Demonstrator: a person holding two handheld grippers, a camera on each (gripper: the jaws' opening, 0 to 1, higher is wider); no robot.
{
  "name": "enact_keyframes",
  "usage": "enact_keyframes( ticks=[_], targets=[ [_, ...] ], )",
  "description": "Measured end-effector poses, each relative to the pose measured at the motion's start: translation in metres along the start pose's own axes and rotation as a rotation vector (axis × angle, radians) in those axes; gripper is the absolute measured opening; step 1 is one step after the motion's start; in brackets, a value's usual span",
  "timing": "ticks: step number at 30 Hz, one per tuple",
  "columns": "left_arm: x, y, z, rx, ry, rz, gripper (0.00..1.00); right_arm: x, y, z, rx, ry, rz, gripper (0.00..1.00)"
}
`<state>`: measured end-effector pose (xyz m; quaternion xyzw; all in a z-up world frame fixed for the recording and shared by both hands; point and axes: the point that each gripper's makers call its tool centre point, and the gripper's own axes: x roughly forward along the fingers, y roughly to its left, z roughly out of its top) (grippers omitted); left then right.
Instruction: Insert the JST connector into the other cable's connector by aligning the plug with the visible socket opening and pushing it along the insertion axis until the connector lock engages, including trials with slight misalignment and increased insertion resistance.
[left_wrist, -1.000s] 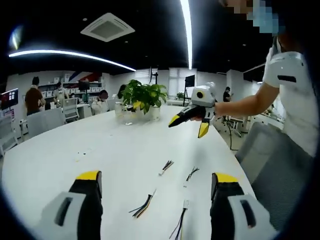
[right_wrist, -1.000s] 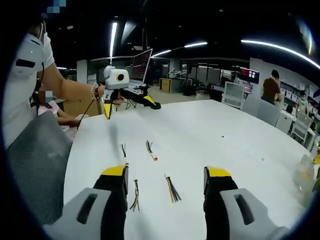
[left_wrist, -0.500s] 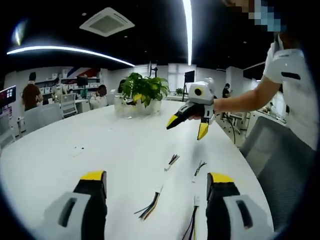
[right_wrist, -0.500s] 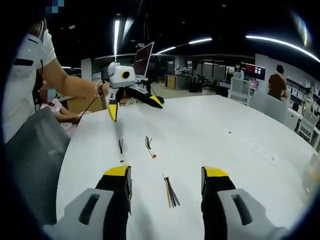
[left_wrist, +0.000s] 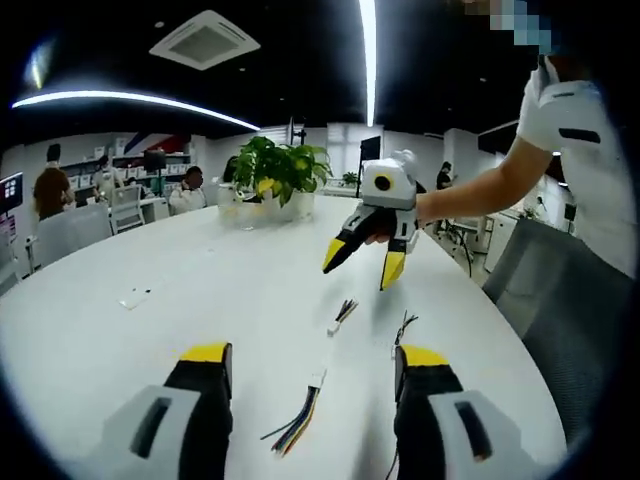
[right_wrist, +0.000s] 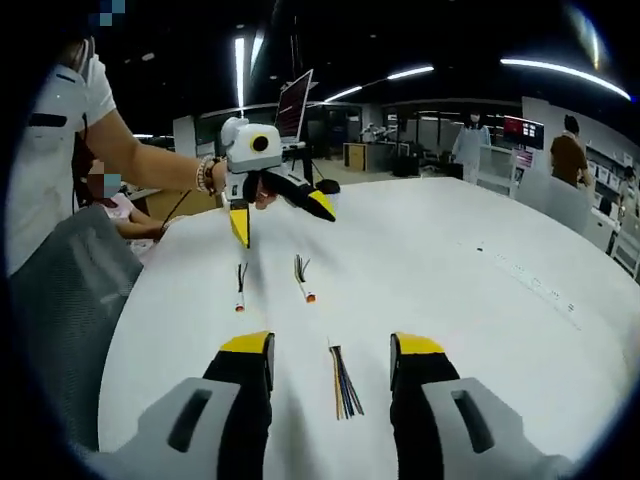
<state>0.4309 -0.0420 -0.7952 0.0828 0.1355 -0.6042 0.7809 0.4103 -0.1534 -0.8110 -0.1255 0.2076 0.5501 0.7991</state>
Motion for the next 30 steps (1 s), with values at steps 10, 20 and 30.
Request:
enact_keyframes(
  ticks=[10,20,30],
  targets=[
    [0.020,0.000,-0.021,-0.045,0.035,-0.014,0.46,0.016,0.000,-0.010,0.005,0.006,0.022,0.34],
    [0.034,-0.007,-0.034,-0.027,0.062,-0.034,0.31,0.026,-0.003,-0.014,0.006,0.005,0.043,0.28],
    [0.036,-0.007,-0.040,-0.042,0.074,-0.033,0.22,0.036,-0.004,-0.023,-0.001,0.024,0.053,0.23]
  ],
)
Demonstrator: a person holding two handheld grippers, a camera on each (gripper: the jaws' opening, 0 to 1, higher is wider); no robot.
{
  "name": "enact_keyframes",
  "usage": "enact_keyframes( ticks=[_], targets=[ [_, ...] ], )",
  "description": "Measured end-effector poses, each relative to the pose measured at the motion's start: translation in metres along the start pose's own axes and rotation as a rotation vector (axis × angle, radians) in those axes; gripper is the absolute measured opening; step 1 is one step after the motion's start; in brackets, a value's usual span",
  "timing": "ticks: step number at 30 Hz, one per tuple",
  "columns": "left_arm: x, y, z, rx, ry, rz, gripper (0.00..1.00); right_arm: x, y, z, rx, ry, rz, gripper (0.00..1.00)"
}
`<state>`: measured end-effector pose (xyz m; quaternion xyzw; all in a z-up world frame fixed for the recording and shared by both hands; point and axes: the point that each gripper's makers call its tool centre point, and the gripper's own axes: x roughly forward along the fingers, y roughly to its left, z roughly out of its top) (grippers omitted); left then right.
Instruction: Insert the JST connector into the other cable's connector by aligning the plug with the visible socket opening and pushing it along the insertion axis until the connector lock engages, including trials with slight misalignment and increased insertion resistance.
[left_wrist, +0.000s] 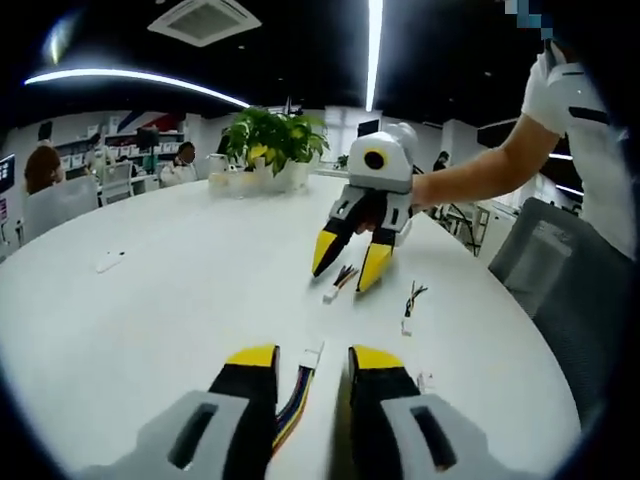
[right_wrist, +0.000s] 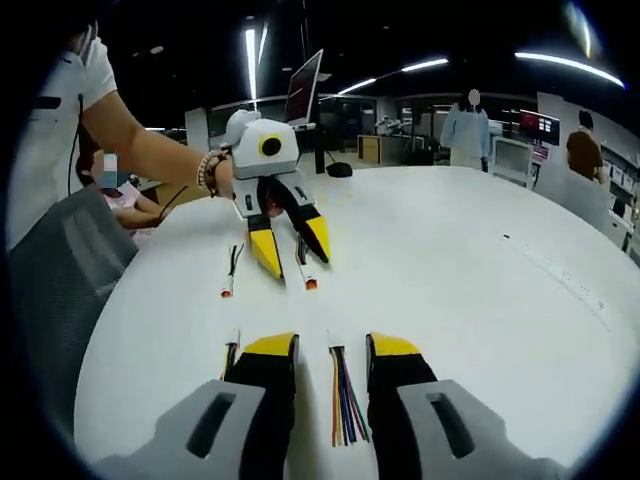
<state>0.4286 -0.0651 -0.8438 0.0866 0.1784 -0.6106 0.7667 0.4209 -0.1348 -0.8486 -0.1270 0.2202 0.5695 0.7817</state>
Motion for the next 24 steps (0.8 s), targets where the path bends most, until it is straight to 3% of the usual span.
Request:
enact_keyframes(
  ticks=[4,15,24],
  targets=[
    [0.001,-0.002,0.002,0.010,-0.008,-0.008,0.15,0.001,0.001,0.002,0.002,-0.009,0.004,0.19],
    [0.002,-0.006,-0.008,-0.002,0.012,-0.025,0.09,0.008,0.002,-0.002,-0.008,0.004,0.014,0.14],
    [0.004,-0.001,-0.007,0.008,0.000,-0.030,0.04,0.009,0.004,-0.005,-0.008,0.010,0.018,0.10]
  ],
)
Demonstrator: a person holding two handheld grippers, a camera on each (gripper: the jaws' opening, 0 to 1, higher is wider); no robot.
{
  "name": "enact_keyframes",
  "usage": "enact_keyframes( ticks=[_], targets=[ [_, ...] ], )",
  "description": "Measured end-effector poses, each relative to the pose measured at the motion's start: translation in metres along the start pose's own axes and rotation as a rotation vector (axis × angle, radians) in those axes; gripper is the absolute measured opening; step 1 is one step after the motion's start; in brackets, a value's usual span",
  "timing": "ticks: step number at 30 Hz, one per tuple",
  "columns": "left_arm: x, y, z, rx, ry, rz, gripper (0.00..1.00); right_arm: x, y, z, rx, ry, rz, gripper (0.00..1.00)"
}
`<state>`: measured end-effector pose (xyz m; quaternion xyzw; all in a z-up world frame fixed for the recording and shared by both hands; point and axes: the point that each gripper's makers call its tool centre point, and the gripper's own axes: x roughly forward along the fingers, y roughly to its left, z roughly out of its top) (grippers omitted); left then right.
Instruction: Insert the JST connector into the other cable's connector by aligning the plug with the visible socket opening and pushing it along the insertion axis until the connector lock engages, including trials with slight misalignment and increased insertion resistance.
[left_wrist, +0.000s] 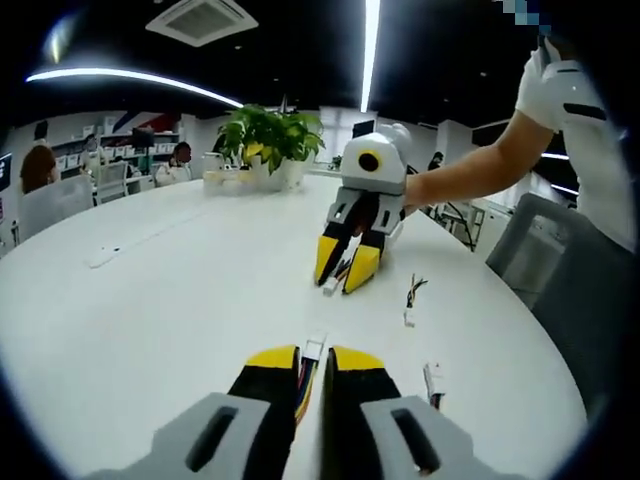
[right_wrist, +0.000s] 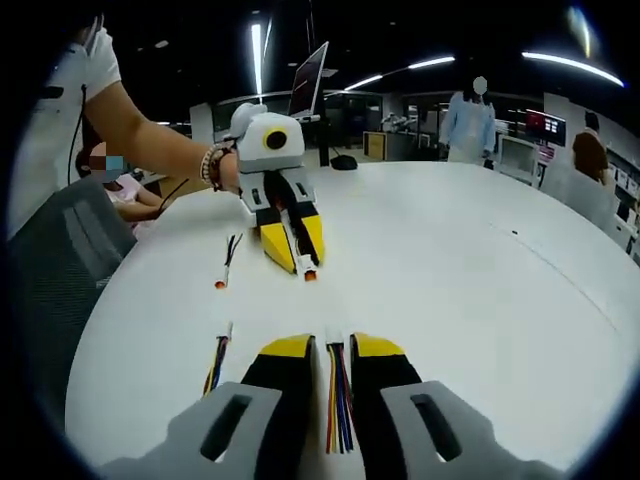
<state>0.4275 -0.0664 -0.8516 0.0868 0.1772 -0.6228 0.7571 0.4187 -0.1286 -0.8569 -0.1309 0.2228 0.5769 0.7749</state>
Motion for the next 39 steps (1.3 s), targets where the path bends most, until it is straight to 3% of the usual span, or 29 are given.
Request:
enact_keyframes(
  ticks=[16,26,36,39],
  targets=[
    [0.001,0.005,-0.002,0.043,-0.007,-0.008,0.01,0.000,-0.004,0.000,-0.005,-0.008,-0.002,0.06],
    [0.000,0.005,-0.003,0.024,-0.005,-0.007,0.01,-0.001,-0.003,-0.001,-0.021,0.004,0.005,0.05],
    [-0.003,0.000,-0.002,0.044,0.044,-0.008,0.00,-0.004,0.006,0.008,-0.059,0.019,0.038,0.04],
    [-0.002,-0.012,0.003,0.049,0.054,-0.018,0.00,-0.003,0.010,0.010,-0.082,0.035,0.051,0.04]
  ],
)
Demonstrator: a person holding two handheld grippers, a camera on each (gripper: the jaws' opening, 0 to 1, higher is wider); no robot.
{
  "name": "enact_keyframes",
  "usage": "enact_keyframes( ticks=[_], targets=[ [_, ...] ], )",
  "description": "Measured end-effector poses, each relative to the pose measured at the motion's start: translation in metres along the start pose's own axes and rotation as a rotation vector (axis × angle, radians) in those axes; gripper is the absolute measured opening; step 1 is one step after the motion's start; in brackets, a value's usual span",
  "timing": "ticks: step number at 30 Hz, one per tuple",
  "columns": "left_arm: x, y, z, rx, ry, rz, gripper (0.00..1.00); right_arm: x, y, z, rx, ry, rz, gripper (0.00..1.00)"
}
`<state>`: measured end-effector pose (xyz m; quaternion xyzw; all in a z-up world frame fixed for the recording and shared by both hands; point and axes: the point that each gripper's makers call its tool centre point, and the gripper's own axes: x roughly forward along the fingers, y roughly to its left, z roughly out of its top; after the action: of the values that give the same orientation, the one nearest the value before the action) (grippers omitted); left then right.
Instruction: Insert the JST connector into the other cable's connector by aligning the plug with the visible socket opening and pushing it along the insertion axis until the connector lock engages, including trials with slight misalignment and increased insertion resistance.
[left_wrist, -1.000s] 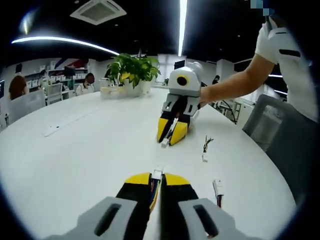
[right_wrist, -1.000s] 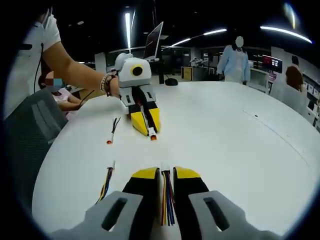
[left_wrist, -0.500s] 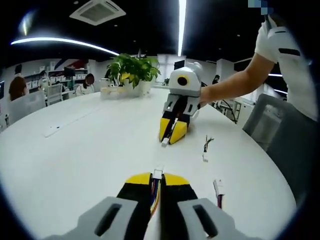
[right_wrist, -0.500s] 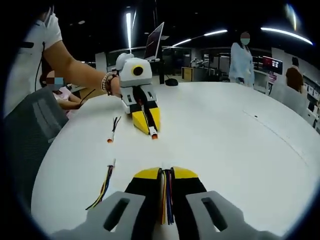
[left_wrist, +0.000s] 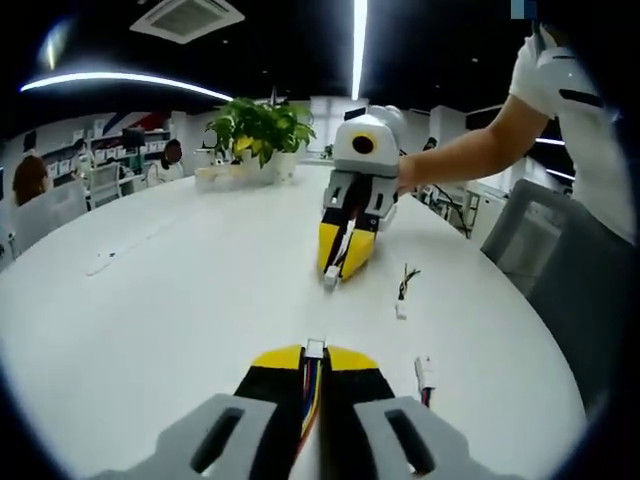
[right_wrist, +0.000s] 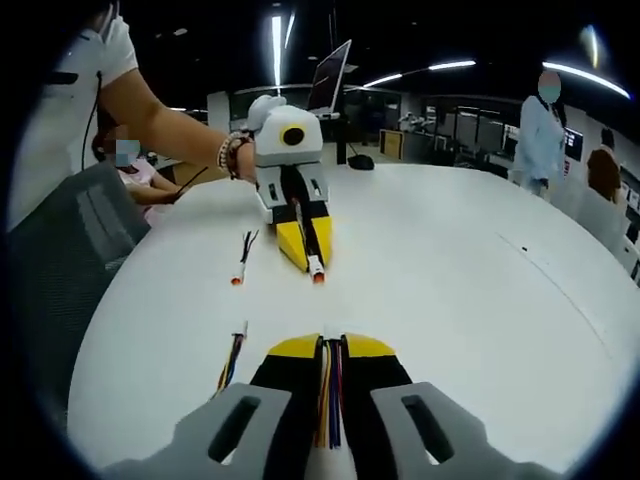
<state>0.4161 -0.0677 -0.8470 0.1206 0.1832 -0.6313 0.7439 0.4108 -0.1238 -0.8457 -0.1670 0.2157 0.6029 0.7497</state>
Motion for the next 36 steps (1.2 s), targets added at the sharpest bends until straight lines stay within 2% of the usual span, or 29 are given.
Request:
enact_keyframes(
  ticks=[5,22,36],
  targets=[
    [-0.006,-0.008,0.007,0.024,0.018,-0.007,0.00,-0.001,0.005,0.008,-0.026,0.011,0.014,0.04],
    [-0.015,-0.028,0.037,0.077,-0.012,-0.025,0.00,0.000,0.026,0.044,-0.065,-0.027,0.031,0.04],
    [-0.018,-0.033,0.048,0.095,-0.032,-0.034,0.00,0.002,0.036,0.055,-0.086,-0.030,0.037,0.04]
  ],
)
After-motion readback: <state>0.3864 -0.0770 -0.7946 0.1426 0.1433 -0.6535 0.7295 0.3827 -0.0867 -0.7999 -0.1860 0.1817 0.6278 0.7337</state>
